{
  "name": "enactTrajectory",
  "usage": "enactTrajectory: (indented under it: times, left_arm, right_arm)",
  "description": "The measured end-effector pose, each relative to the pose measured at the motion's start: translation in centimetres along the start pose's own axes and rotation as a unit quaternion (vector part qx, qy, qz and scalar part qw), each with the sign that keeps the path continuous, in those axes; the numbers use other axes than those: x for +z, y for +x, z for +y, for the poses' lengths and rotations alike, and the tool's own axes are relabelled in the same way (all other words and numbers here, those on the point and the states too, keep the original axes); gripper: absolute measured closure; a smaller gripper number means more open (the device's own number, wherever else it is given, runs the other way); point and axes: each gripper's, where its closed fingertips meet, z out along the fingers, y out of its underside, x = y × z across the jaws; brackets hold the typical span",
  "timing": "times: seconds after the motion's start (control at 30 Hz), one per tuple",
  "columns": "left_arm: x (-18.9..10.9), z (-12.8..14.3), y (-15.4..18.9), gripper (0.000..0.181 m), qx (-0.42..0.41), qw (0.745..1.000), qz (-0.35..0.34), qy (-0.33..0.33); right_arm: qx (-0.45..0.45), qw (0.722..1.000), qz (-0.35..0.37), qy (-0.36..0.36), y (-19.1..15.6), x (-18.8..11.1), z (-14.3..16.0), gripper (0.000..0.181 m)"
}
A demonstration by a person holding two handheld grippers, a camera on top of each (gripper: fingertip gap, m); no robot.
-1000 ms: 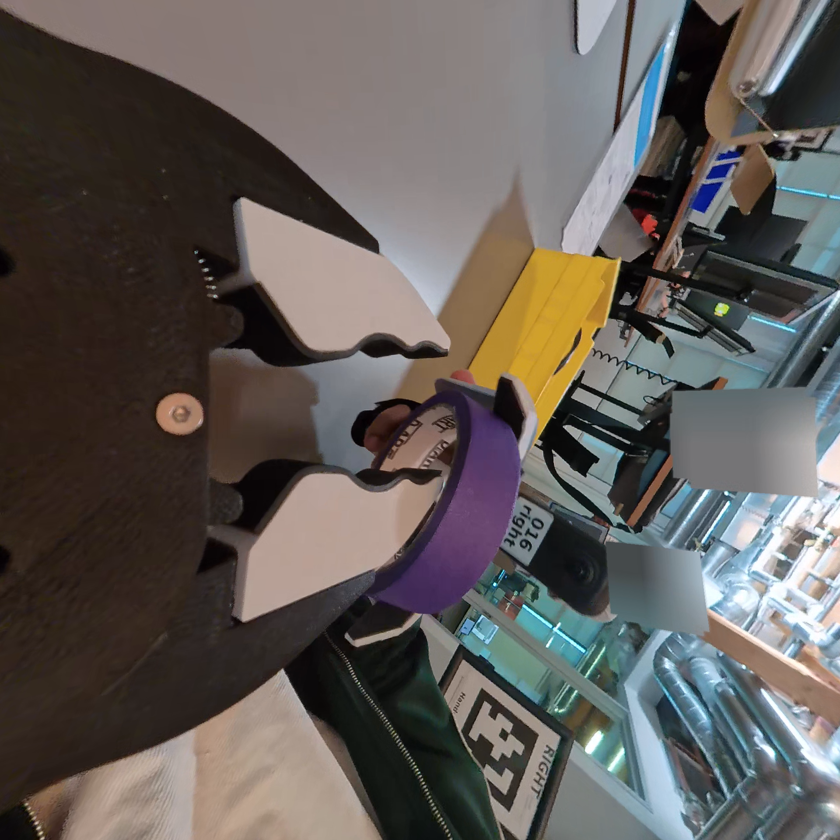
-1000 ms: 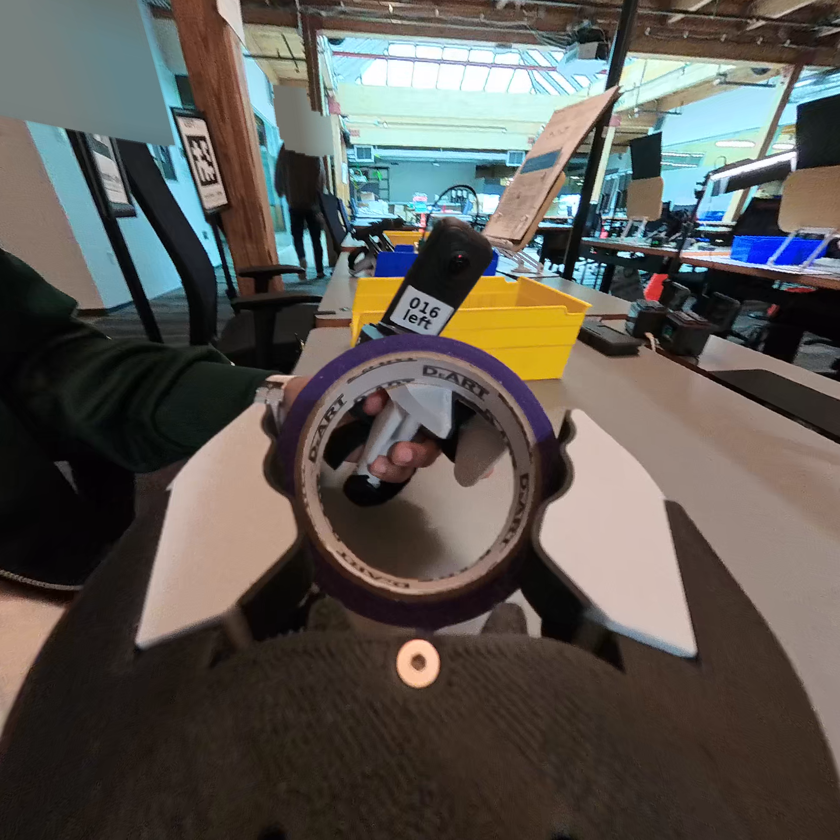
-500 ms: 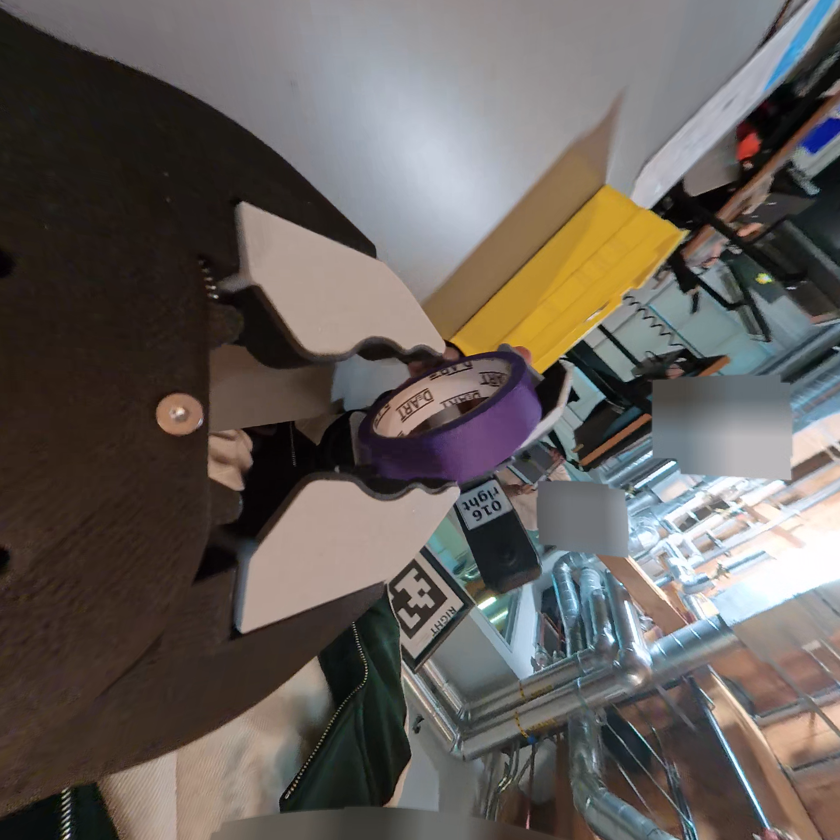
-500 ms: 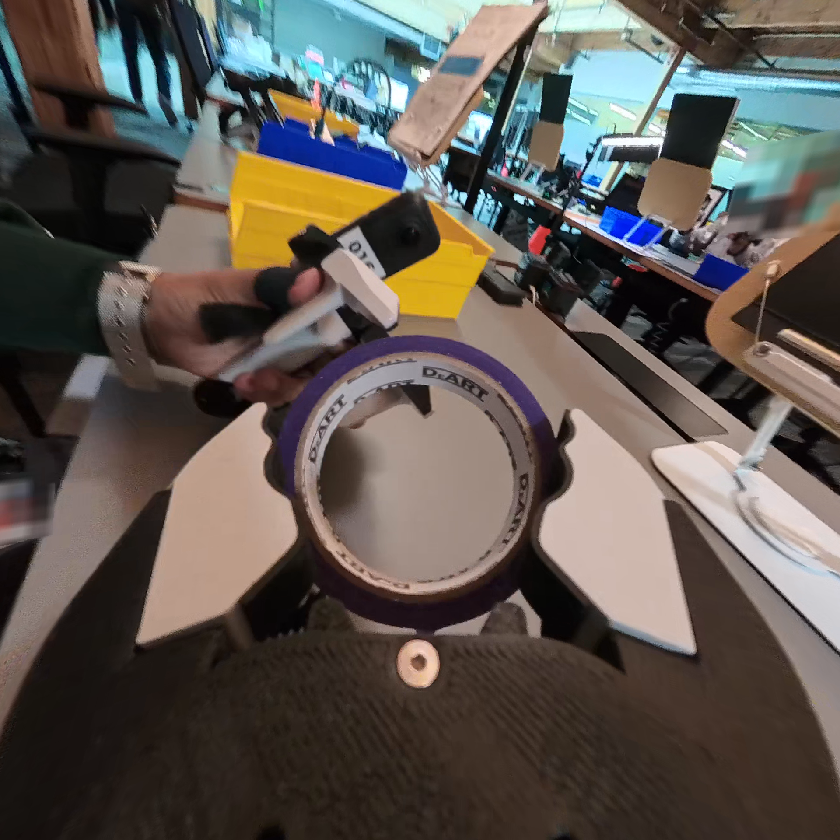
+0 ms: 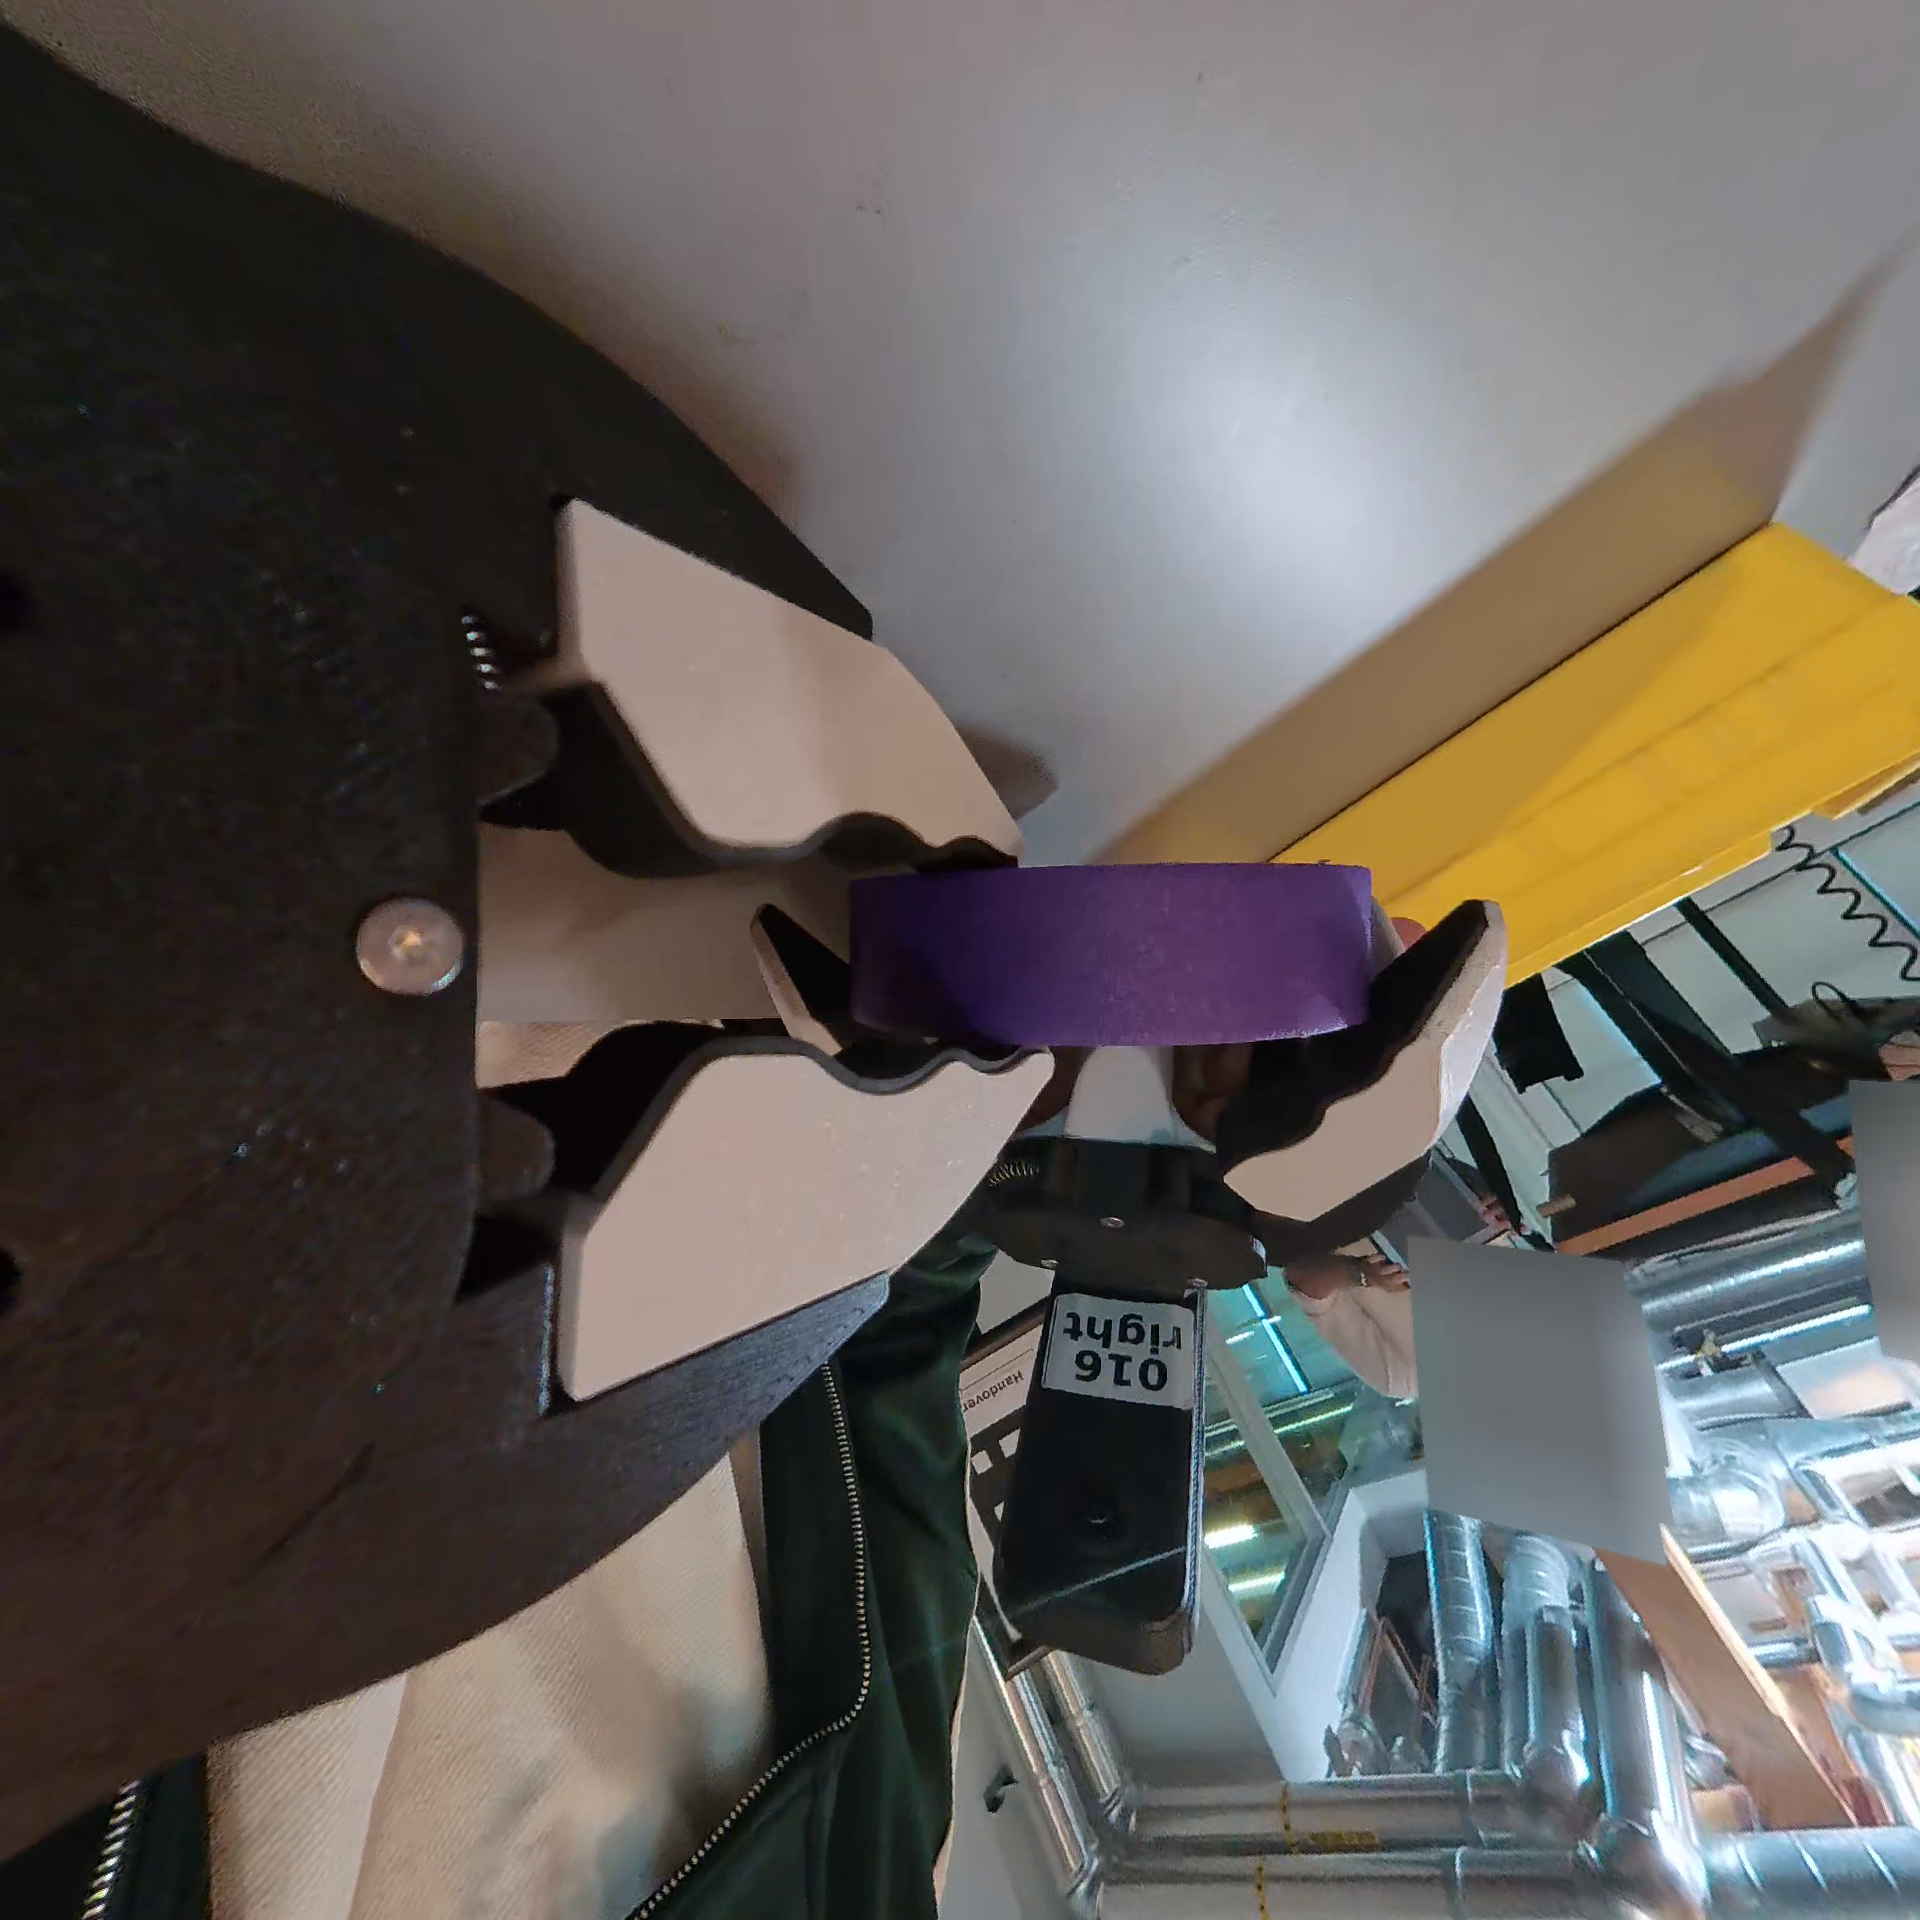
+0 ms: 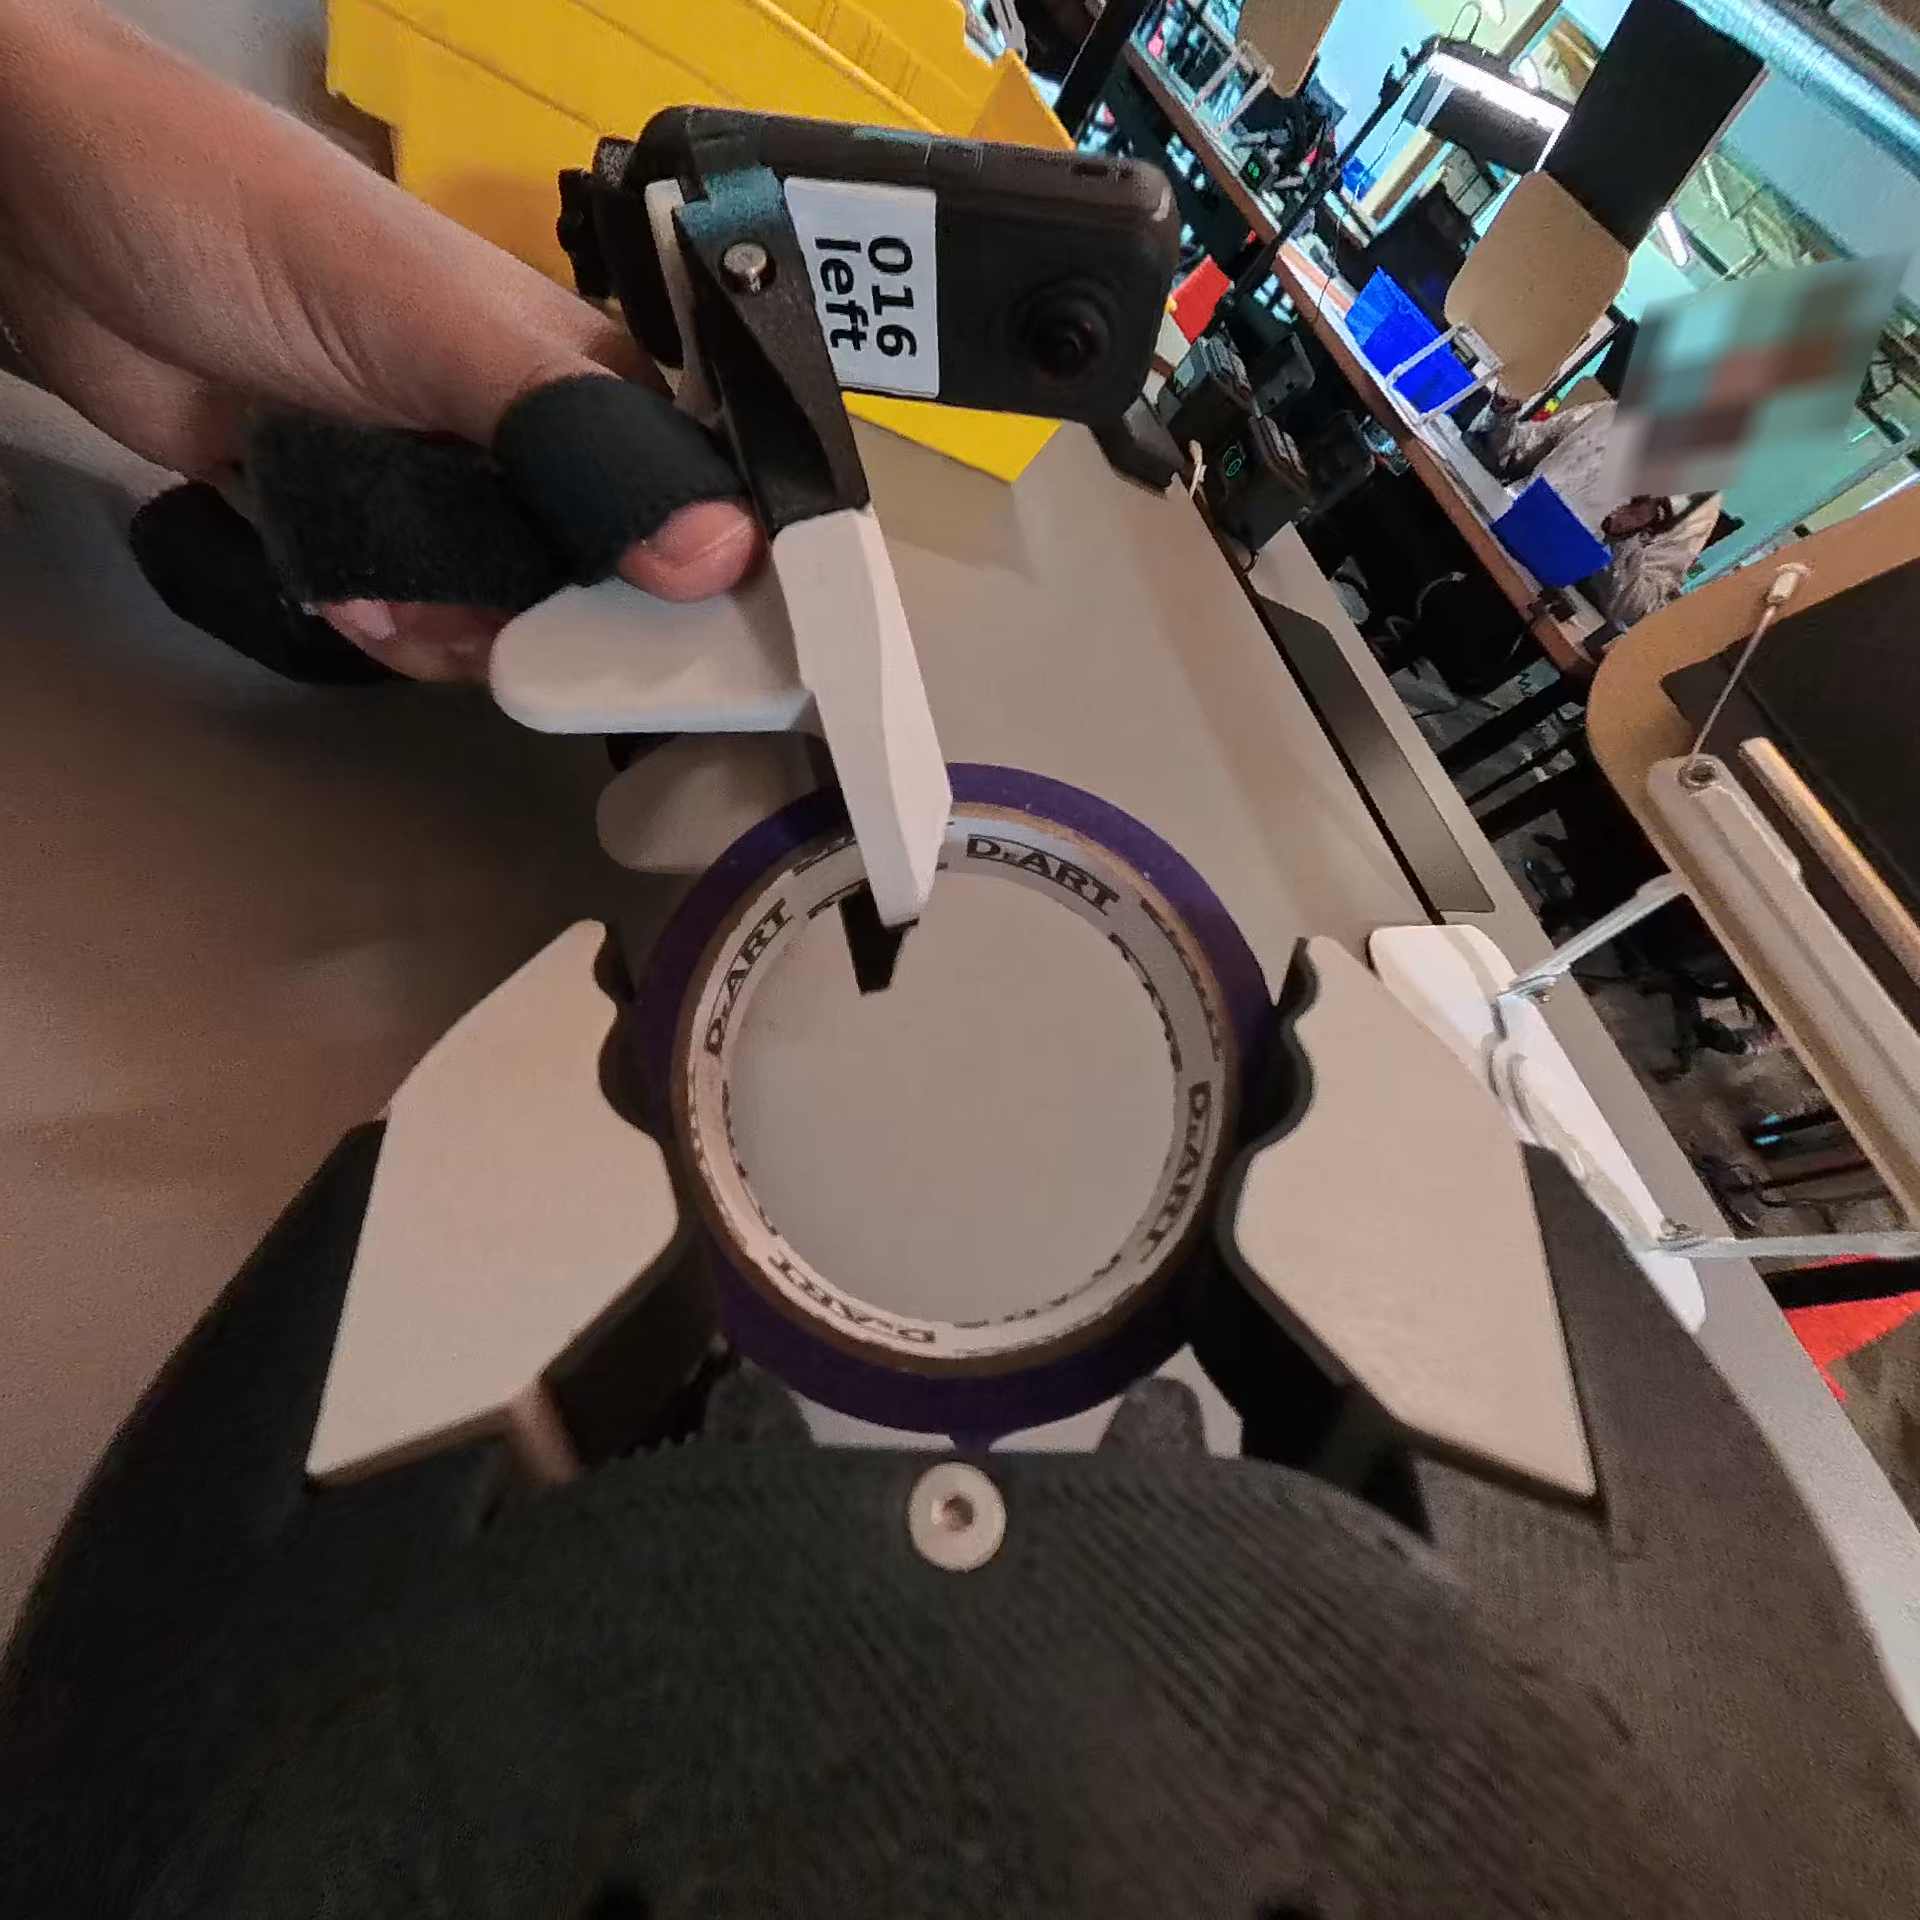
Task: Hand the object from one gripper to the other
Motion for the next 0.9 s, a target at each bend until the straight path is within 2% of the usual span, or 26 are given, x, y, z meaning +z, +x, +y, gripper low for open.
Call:
enactTrajectory:
  times: [0.07,0.2,0.3,0.4,0.5,0.57,0.63,0.67,0.7,0.77,0.9]
  left_arm:
    - [0.0,-0.3,0.2,0.150,0.001,1.000,0.002,0.009]
    - [-1.1,-1.7,0.3,0.150,-0.004,0.998,0.012,0.058]
    - [-2.5,-3.1,0.6,0.150,0.012,0.994,0.018,0.105]
    - [-3.4,-4.2,1.7,0.151,0.060,0.988,0.031,0.140]
    - [-3.6,-4.7,3.0,0.151,0.111,0.981,0.043,0.156]
    - [-3.5,-4.7,3.7,0.150,0.138,0.976,0.051,0.158]
    - [-3.3,-4.6,4.1,0.151,0.158,0.974,0.050,0.156]
    - [-3.1,-4.5,4.1,0.150,0.169,0.972,0.049,0.154]
    - [-3.0,-4.4,4.3,0.150,0.178,0.971,0.049,0.151]
    - [-2.8,-4.3,4.7,0.151,0.200,0.967,0.052,0.150]
    - [-2.8,-4.2,5.5,0.151,0.229,0.959,0.062,0.157]
  right_arm:
    - [0.008,1.000,0.003,0.017,0.2,-0.1,-0.3,0.062]
    - [0.070,0.996,0.027,0.039,1.6,-0.2,-0.6,0.035]
    - [0.159,0.983,0.033,0.090,3.3,-1.0,-1.1,0.034]
    - [0.268,0.951,0.021,0.151,5.1,-2.2,-1.4,0.036]
    - [0.388,0.898,-0.059,0.201,5.2,-3.0,-1.6,0.068]
    - [0.470,0.841,-0.143,0.229,4.6,-3.5,-2.1,0.097]
    - [0.520,0.787,-0.210,0.256,4.4,-4.2,-2.9,0.115]
    - [0.525,0.778,-0.225,0.263,4.3,-4.4,-3.2,0.122]
    - [0.519,0.780,-0.231,0.263,4.1,-4.5,-3.3,0.129]
    - [0.488,0.801,-0.243,0.247,3.2,-4.6,-3.5,0.149]
    - [0.453,0.822,-0.236,0.254,3.2,-5.2,-4.3,0.153]
